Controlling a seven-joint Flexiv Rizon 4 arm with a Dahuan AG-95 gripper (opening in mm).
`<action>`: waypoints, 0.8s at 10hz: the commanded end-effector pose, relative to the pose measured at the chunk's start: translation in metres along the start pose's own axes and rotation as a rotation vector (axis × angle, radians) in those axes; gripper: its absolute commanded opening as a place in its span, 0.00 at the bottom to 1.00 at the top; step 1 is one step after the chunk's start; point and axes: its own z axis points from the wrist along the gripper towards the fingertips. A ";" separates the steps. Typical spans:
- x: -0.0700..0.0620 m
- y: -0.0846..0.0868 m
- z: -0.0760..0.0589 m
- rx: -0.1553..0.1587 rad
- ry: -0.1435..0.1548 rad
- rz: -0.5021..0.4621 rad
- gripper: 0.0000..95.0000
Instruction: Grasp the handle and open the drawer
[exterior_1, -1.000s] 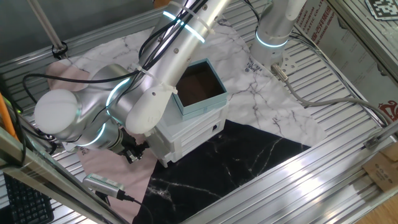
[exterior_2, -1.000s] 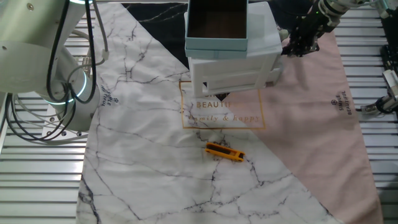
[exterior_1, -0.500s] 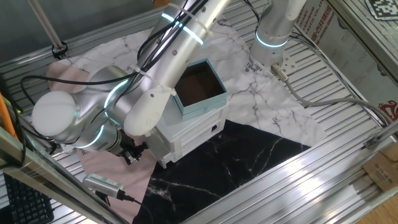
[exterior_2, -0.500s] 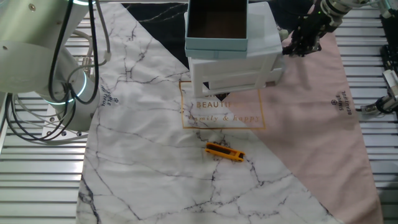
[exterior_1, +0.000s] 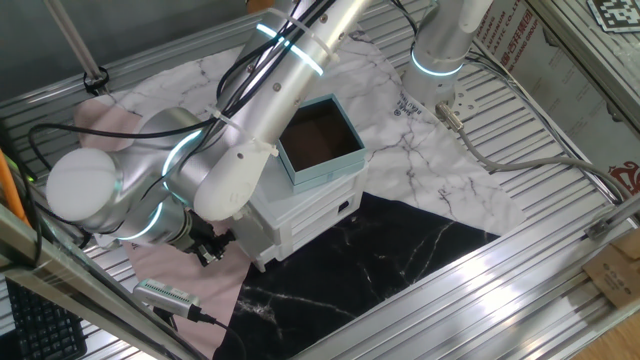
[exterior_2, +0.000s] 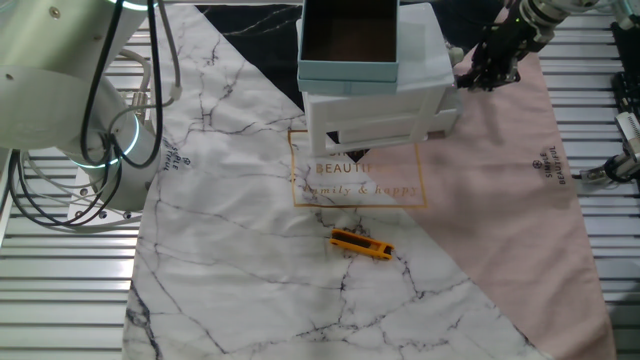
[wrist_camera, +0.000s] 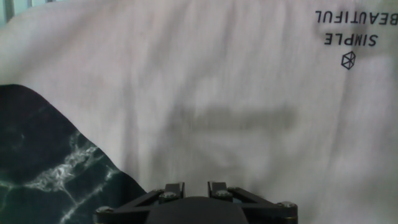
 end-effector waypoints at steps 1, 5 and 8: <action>0.000 0.000 0.000 0.001 0.000 0.000 0.00; -0.002 -0.001 -0.001 0.000 0.000 -0.002 0.00; -0.004 0.000 -0.002 0.000 0.000 0.001 0.00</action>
